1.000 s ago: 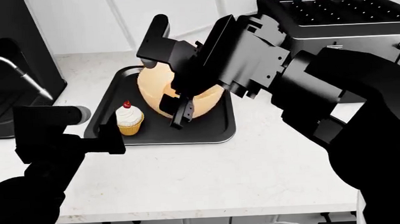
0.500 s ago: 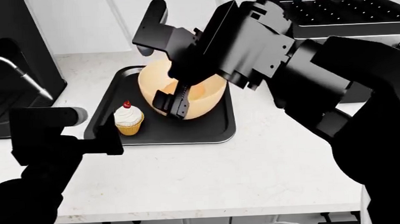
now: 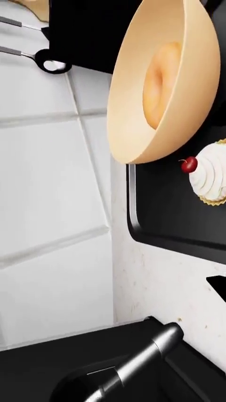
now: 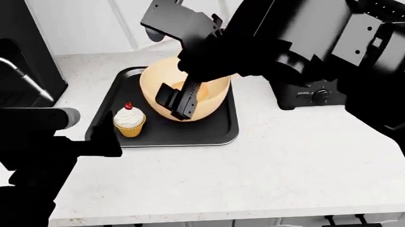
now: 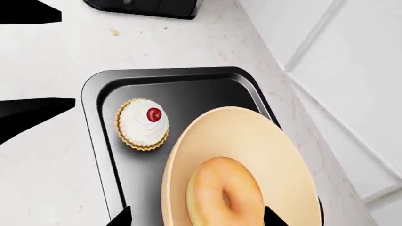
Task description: Pick up the bowl with donut and place it on the tray. Pick up the cupcake and place it on the tray.
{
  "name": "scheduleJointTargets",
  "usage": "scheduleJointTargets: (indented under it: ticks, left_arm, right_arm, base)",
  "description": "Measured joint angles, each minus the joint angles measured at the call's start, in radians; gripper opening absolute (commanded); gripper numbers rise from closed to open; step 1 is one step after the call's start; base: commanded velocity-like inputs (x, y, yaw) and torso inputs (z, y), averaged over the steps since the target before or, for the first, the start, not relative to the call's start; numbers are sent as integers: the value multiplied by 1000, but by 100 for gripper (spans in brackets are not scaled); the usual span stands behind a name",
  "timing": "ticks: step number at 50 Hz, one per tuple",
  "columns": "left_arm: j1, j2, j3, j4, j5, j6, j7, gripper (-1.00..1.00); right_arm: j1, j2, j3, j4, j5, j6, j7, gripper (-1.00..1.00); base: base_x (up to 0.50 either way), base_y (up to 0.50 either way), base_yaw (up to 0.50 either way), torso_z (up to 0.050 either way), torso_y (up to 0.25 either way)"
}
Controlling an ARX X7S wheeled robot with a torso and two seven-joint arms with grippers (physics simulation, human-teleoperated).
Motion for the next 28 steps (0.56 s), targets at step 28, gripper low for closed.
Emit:
scheduleJointTargets:
  ticks: [28]
  left_arm:
    - [55, -124, -90, 199, -55, 55, -66, 100]
  right_arm:
    - [-96, 413, 291, -657, 507, 68, 650, 100]
  base:
    - [0, 0, 0, 0, 0]
